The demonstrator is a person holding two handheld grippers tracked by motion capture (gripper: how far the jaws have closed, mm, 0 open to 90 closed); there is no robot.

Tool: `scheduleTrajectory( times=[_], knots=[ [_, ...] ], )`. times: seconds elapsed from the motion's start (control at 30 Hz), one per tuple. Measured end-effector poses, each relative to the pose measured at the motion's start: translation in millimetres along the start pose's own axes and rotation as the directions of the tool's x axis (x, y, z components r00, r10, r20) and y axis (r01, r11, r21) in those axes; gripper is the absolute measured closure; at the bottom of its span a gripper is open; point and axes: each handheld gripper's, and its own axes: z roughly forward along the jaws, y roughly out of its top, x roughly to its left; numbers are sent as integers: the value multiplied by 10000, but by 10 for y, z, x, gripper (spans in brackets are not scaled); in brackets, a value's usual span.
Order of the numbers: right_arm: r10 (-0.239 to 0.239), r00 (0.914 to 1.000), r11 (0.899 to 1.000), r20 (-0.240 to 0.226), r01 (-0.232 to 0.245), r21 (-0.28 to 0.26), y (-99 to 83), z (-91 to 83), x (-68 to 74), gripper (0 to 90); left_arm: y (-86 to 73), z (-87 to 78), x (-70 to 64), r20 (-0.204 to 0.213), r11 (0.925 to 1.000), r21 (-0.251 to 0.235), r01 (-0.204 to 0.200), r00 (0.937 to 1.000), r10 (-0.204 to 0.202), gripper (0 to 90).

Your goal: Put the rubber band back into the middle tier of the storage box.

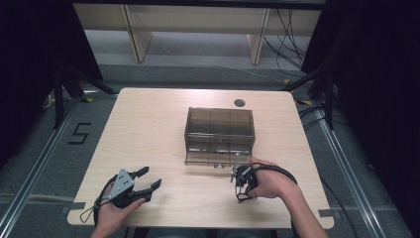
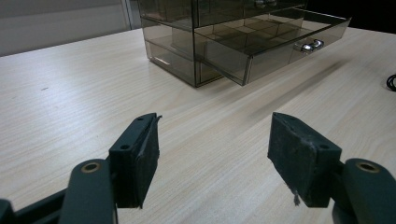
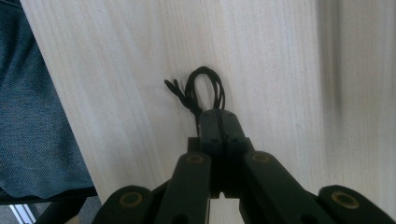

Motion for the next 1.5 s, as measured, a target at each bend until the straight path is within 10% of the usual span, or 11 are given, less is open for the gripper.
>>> scheduleTrajectory(
  times=[0.97, 1.5],
  knots=[
    [385, 9991, 9991, -173, -382, 160, -23, 54, 2, 722, -1, 1, -4, -9, 10000, -4, 23, 10000, -23, 332],
    [109, 9979, 9995, -642, -89, 309, -13, 182, -34, 869, 0, 0, 2, 8, 10000, -12, 20, 10000, -20, 332]
  ],
)
